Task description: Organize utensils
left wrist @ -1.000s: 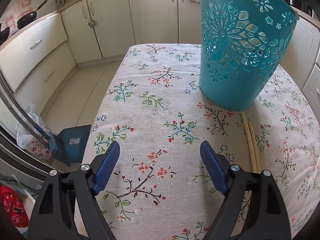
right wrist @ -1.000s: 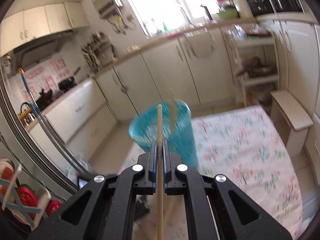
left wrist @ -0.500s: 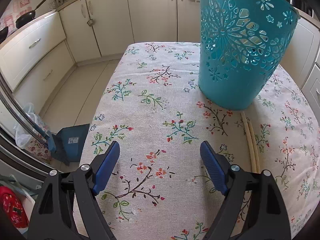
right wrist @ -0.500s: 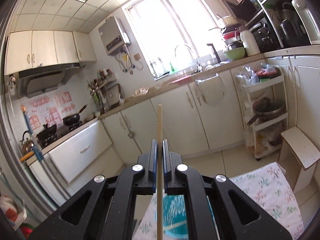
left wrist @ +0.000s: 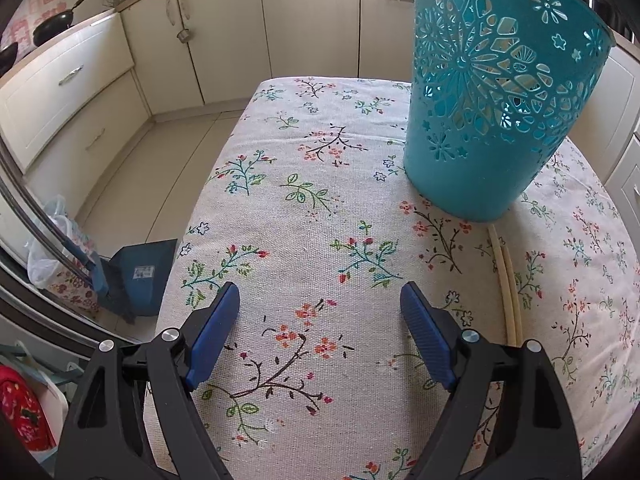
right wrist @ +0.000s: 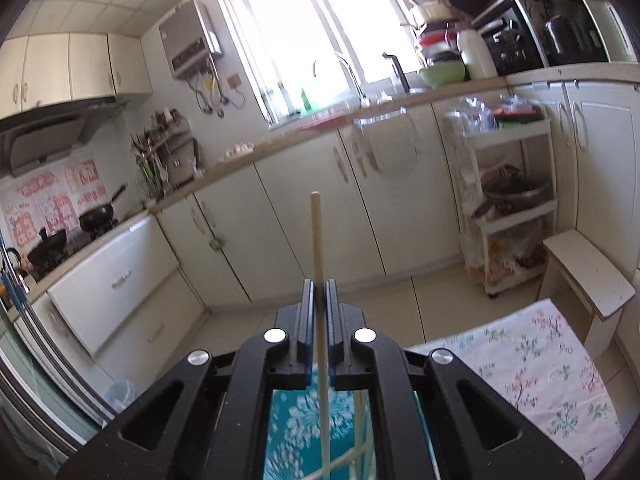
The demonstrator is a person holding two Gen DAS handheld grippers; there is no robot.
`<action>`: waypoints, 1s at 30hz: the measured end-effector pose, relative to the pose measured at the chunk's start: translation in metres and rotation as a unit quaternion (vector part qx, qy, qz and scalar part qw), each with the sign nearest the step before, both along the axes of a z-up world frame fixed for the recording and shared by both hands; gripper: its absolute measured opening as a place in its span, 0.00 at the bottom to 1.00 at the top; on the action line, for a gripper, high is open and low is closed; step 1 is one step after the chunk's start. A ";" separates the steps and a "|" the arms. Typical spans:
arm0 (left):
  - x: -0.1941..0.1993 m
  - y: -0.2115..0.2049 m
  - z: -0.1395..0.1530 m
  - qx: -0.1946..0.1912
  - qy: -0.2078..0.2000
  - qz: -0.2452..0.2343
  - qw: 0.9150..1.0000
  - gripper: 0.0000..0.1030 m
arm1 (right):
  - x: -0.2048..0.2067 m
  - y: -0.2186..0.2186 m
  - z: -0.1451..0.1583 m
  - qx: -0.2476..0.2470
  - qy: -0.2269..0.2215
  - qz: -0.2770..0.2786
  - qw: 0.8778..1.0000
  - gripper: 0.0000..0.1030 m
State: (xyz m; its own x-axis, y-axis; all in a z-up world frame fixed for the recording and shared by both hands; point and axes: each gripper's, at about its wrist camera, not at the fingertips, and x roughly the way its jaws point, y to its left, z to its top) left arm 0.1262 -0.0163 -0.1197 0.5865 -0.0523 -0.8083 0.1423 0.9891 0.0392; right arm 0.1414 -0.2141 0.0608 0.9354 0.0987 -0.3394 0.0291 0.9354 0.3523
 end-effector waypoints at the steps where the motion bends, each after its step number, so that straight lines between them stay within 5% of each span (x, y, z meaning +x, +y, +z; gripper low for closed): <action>1: 0.000 0.001 0.000 -0.001 0.001 0.001 1.000 0.76 | -0.006 0.002 -0.005 -0.006 0.007 0.007 1.000 0.06; 16: -0.002 0.012 0.000 -0.026 -0.003 0.017 1.000 0.76 | -0.144 0.006 -0.045 -0.048 0.049 0.039 0.997 0.16; 24: -0.007 0.016 0.002 -0.031 -0.011 0.026 0.999 0.76 | -0.168 0.016 -0.116 -0.035 0.161 0.059 0.985 0.15; 30: -0.005 0.017 0.001 -0.036 -0.004 0.026 0.999 0.76 | -0.159 0.024 -0.138 -0.032 0.192 0.074 0.978 0.15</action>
